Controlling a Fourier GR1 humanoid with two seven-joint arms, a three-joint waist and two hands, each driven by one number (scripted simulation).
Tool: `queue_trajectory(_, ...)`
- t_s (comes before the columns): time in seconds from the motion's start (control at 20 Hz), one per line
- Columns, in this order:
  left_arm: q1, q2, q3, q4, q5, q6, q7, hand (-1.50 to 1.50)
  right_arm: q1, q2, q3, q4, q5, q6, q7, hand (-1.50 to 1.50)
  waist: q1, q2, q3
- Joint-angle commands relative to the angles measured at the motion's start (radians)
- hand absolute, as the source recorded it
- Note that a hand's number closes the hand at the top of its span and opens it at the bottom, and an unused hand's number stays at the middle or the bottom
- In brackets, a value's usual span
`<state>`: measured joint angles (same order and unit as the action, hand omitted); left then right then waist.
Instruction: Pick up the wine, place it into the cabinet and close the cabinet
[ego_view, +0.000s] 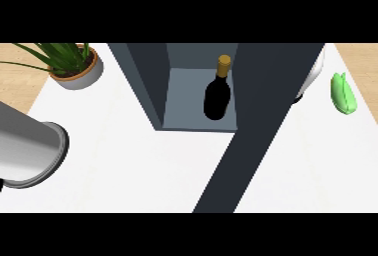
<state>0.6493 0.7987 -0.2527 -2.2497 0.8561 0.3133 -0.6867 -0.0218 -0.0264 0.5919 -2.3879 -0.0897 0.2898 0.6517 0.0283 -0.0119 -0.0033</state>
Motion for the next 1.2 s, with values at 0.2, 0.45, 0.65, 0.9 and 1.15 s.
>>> queue_trajectory(0.2,0.143,0.048,0.187,-0.004,0.091,-0.194,-0.005,-1.50,-0.318,0.026,0.202,0.172,0.222,-0.301,0.034,1.50,0.012,0.004,0.001)
queue_trajectory(0.45,0.145,0.030,0.239,-0.007,0.098,-0.224,0.021,-1.50,-0.604,0.026,0.081,0.368,0.137,-0.439,0.062,1.50,0.012,0.009,0.002)
queue_trajectory(0.65,0.182,0.021,0.303,0.012,0.140,-0.314,0.034,-1.50,-0.741,0.026,0.008,0.516,0.121,-0.487,0.025,1.50,0.018,0.010,0.002)
queue_trajectory(0.9,0.182,0.030,0.374,-0.020,0.170,-0.322,0.120,-1.50,-0.798,0.026,-0.089,0.697,0.087,-0.423,-0.080,1.50,0.003,0.012,0.003)
queue_trajectory(1.15,0.183,0.003,0.351,0.010,0.114,-0.374,0.132,-1.50,-0.862,-0.030,-0.221,0.826,0.085,-0.357,-0.177,1.50,-0.001,0.013,0.003)
